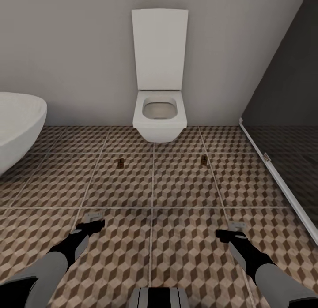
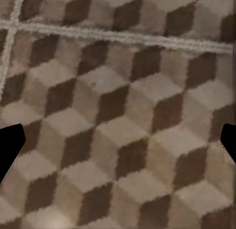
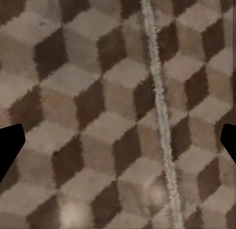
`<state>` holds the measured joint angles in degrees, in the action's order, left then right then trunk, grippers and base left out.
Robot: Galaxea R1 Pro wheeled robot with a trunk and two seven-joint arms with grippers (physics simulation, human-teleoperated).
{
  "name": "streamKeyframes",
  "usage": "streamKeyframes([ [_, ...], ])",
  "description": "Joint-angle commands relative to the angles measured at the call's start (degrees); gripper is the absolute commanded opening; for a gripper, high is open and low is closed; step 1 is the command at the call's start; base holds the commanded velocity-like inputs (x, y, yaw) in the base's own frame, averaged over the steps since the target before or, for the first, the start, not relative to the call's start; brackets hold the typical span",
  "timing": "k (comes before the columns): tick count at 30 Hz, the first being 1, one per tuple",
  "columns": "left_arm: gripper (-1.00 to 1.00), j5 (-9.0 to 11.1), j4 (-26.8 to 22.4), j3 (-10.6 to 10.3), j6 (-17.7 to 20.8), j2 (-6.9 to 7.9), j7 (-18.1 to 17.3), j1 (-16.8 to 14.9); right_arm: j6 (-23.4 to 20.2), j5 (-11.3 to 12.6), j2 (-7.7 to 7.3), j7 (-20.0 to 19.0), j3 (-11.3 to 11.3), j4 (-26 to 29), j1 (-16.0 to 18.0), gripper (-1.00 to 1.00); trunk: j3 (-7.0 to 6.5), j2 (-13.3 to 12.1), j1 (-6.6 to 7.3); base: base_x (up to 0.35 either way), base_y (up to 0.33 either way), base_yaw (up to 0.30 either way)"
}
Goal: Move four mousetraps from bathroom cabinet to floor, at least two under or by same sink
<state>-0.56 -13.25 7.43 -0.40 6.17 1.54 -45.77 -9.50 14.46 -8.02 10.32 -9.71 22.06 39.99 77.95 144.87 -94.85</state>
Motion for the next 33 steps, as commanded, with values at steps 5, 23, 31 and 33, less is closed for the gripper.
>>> streamKeyframes([
  [5, 1.00, 0.0, 0.1, 0.2, 0.0, -0.02, 0.0, 0.0, -0.5, 0.4, -0.06, 0.6, -0.5, 0.3, 0.0, 1.00, -1.08, -0.1, 0.14, 0.000, 0.000, 0.000],
  [23, 1.00, 0.0, 0.3, 0.2, 0.0, -0.05, 0.0, 0.0, -0.9, 0.3, -0.06, 0.9, -0.7, 0.6, 0.0, 1.00, -5.06, -0.3, 0.60, 0.000, 0.000, 0.000],
  [31, 1.00, 0.1, 0.4, 0.2, 0.0, -0.15, 0.0, 0.0, -0.9, 0.3, -0.06, 0.9, -0.7, 0.7, 0.0, 1.00, -6.84, -0.4, 0.81, 0.000, 0.000, 0.000],
  [33, 1.00, 0.1, 0.4, 0.2, 0.0, -0.21, 0.0, 0.0, -0.9, 0.3, -0.06, 0.9, -0.6, 0.7, 0.0, 1.00, -7.28, -0.4, 0.86, 0.000, 0.000, 0.000],
])
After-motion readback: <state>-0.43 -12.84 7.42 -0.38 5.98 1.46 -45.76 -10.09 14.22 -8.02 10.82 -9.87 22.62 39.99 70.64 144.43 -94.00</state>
